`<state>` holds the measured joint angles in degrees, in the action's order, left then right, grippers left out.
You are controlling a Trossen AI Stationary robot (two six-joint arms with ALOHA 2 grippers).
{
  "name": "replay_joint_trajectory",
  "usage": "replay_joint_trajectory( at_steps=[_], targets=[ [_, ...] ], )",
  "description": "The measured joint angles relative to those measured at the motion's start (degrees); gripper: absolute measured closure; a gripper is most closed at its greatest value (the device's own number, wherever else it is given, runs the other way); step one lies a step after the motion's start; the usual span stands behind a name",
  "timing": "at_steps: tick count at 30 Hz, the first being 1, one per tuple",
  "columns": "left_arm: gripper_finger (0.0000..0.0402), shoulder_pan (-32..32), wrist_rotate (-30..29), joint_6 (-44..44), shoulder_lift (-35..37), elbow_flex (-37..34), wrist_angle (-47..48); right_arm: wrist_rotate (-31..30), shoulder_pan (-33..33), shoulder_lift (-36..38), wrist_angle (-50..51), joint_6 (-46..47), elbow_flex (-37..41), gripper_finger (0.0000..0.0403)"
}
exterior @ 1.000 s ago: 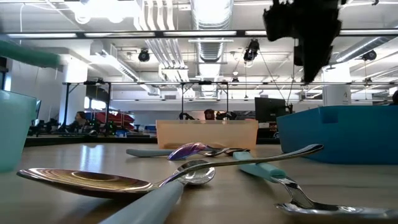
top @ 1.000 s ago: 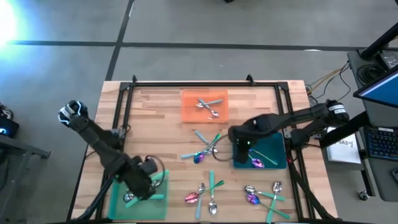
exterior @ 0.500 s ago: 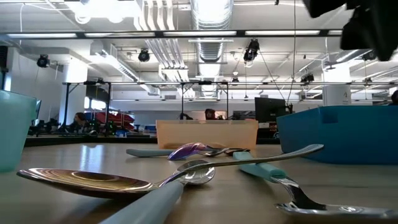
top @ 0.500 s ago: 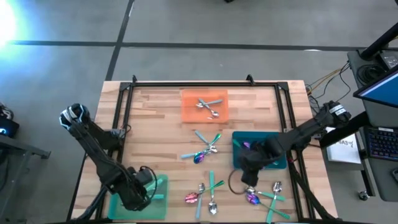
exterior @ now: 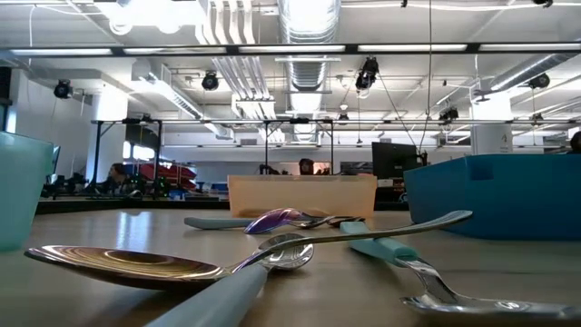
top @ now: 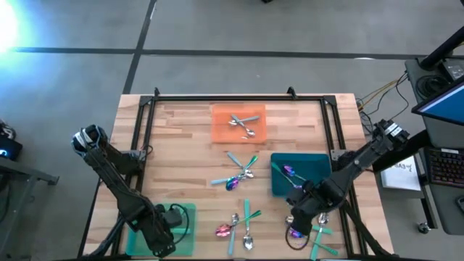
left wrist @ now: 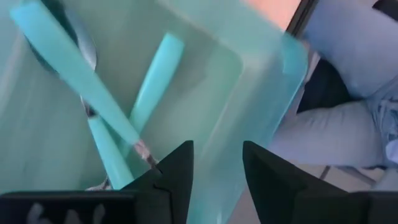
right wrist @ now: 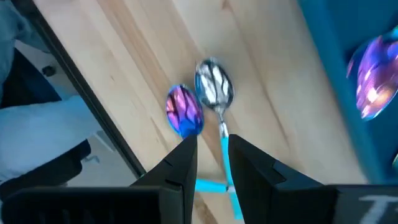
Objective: Sort silverware by color (type)
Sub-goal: Put the purple spoon into the blue bin
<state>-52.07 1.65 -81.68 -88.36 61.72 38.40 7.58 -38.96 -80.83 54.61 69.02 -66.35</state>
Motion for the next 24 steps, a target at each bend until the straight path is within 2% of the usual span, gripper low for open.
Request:
replay_joint_trajectory(
  at_steps=[4,8,10,16,24],
  targets=[
    [0.0279,0.02,-7.20,3.69,0.02,2.65,-0.28,1.12,-3.18,-1.93,-0.04,4.14,0.00,0.0321],
    [0.0279,0.02,-16.62,10.68,0.02,7.04,-0.35,1.92,-6.24,-4.21,-0.11,6.86,0.00,0.0321],
    [0.0279,0.07,-19.48,14.49,-0.23,9.41,-0.27,1.95,-7.56,-5.42,-0.14,7.87,0.00,0.0321],
    [0.0279,0.00,-22.75,21.19,-1.77,14.76,-0.14,3.32,-9.97,-9.56,-1.63,10.93,0.00,0.0321],
    [0.0279,0.00,-22.75,21.71,-3.47,15.15,0.71,7.40,-10.93,-15.25,-9.69,14.31,0.00,0.0321]
  ],
)
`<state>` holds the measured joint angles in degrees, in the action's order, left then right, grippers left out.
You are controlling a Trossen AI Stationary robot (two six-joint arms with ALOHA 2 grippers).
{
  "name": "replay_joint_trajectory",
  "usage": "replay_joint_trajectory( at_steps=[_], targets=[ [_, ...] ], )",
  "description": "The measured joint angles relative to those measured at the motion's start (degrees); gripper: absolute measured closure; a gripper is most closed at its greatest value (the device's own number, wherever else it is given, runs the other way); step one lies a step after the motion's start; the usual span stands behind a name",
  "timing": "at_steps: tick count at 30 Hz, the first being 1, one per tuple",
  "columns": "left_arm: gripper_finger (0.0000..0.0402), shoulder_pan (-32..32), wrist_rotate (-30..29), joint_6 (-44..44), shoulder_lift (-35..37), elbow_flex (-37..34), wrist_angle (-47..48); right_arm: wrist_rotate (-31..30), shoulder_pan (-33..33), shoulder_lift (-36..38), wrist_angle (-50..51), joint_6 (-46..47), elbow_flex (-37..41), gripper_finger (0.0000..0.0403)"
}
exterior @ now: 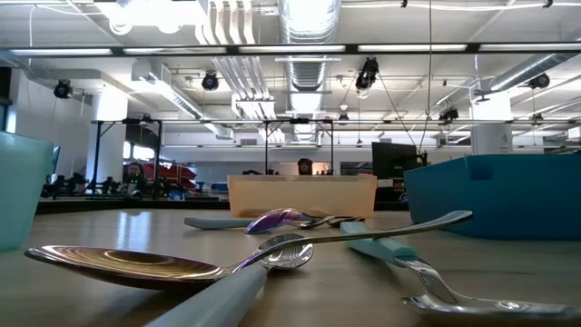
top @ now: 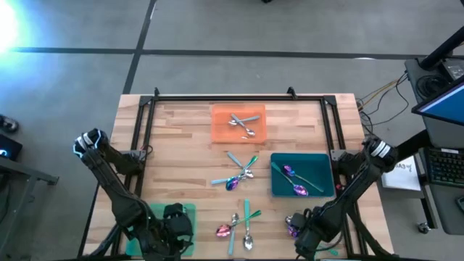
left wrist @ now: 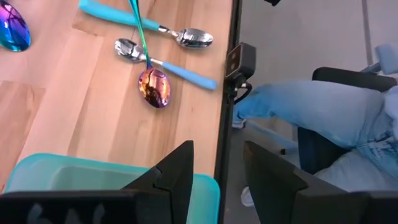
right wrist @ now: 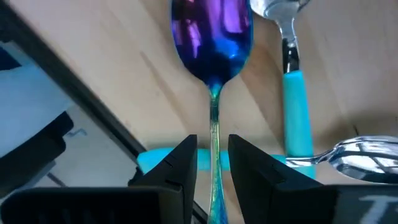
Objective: Sort silverware by color (type)
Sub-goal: Put the purple spoon into the blue bin
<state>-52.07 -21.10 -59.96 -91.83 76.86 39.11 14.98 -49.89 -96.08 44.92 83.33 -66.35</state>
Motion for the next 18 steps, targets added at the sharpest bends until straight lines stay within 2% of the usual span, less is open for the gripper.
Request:
replay_joint_trajectory(
  at_steps=[5,18],
  targets=[
    [0.0279,0.00,0.04,-0.05,-0.89,-0.07,0.05,0.49,-0.02,-2.44,0.18,0.92,0.00,0.0321],
    [0.0279,-0.05,0.28,-0.53,-1.12,0.00,-0.05,0.53,-0.16,-3.11,-0.92,2.39,-0.02,0.0321]
  ],
)
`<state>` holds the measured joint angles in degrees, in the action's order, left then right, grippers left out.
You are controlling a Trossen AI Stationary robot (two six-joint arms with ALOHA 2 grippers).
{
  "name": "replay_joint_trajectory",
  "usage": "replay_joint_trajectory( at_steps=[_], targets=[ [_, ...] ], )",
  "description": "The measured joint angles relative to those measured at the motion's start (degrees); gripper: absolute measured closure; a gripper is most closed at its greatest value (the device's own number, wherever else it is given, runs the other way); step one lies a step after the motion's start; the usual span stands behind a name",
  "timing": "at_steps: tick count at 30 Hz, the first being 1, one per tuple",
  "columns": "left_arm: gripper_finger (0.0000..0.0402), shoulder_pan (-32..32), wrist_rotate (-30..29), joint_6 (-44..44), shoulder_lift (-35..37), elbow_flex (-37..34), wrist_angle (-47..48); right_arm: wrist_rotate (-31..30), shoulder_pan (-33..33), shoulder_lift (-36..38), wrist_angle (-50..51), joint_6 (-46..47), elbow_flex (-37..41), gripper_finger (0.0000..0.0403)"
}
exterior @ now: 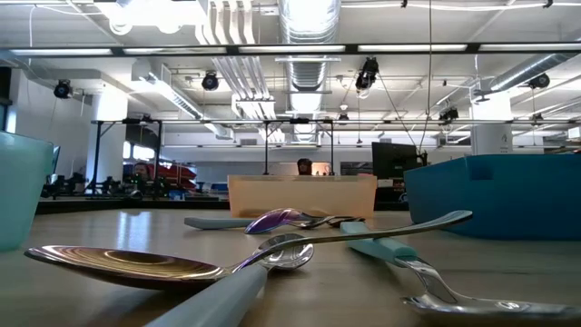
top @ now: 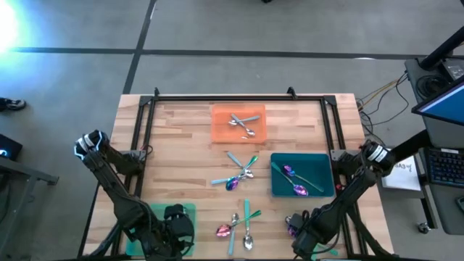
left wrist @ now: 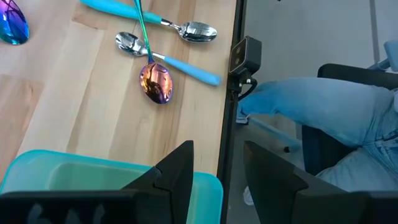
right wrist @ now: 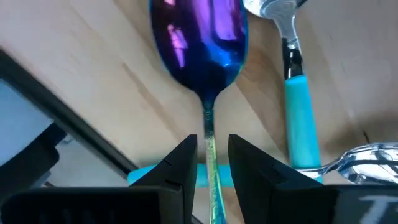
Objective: Sort silverware by color (type)
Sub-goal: Put the purple spoon into the blue bin
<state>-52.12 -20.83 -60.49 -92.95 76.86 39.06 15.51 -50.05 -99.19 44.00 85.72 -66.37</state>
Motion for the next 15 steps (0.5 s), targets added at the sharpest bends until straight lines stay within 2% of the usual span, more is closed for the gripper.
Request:
replay_joint_trajectory(
  at_steps=[15],
  targets=[
    [0.0279,-0.02,0.51,0.00,0.00,-0.07,0.53,1.28,-0.57,-4.42,0.14,-2.35,-0.15,0.0328]
  ],
)
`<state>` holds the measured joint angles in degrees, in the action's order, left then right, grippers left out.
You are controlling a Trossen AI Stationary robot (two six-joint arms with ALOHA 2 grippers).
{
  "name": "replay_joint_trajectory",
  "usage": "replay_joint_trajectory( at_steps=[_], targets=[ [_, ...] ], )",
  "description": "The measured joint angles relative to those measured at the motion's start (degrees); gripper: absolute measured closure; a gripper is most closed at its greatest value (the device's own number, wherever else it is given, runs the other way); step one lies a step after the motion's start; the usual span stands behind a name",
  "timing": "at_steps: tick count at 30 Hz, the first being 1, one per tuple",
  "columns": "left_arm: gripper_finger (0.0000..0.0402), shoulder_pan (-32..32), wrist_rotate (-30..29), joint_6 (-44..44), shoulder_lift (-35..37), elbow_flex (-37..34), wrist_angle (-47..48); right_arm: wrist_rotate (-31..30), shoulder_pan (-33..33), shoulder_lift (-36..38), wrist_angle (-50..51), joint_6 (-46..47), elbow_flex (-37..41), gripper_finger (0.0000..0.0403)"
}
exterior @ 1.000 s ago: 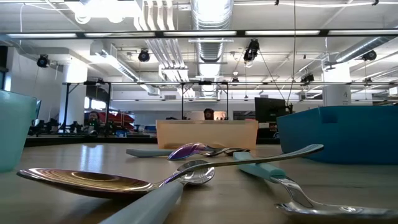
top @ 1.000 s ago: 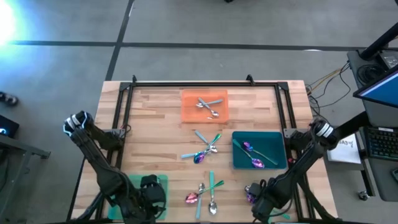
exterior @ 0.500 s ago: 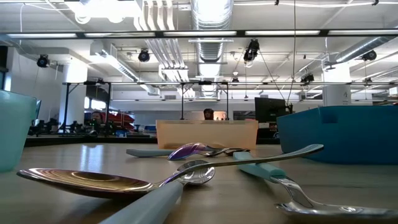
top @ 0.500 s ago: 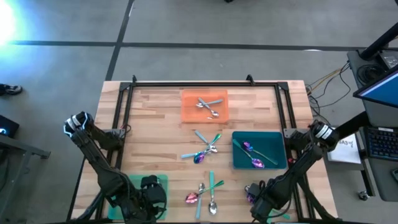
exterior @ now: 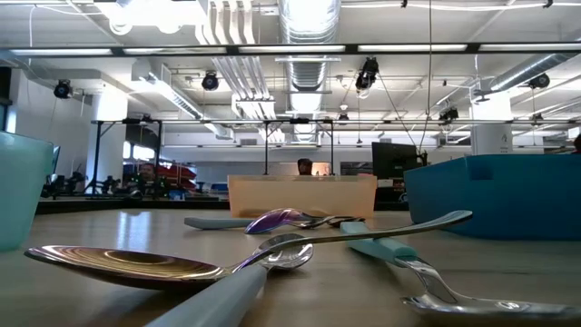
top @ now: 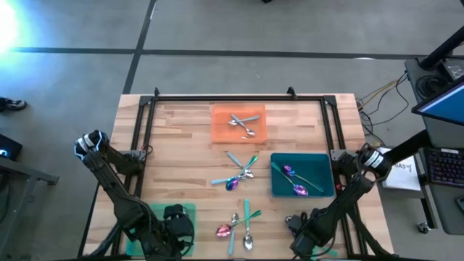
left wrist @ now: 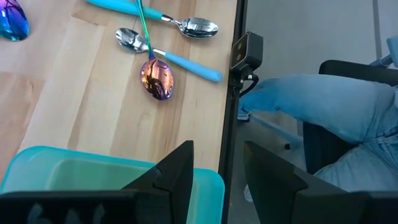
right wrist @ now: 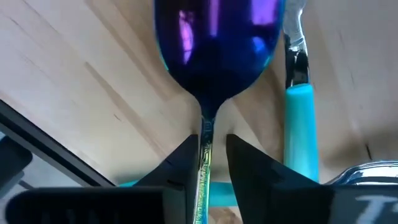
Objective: Sort silverware by color (type)
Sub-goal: Put the purple spoon into the blue bin
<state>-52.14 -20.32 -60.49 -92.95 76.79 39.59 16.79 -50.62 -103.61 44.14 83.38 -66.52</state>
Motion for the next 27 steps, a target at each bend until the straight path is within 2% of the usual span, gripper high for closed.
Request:
replay_joint_trajectory(
  at_steps=[5,15,21,27],
  targets=[
    [0.0279,0.00,-0.02,0.00,0.00,0.00,0.00,0.16,0.03,0.33,0.46,-0.90,0.11,0.0382],
    [0.0279,0.00,-0.06,0.00,0.00,0.00,0.03,-0.63,-0.01,5.51,1.11,-3.13,0.26,0.0391],
    [0.0279,0.00,-0.35,0.07,0.00,0.00,0.40,-8.10,0.77,12.39,7.27,-3.42,0.22,0.0392],
    [0.0279,0.01,-2.25,1.33,0.00,0.00,0.46,-21.43,4.82,19.72,15.41,-6.72,0.20,0.0393]
  ],
)
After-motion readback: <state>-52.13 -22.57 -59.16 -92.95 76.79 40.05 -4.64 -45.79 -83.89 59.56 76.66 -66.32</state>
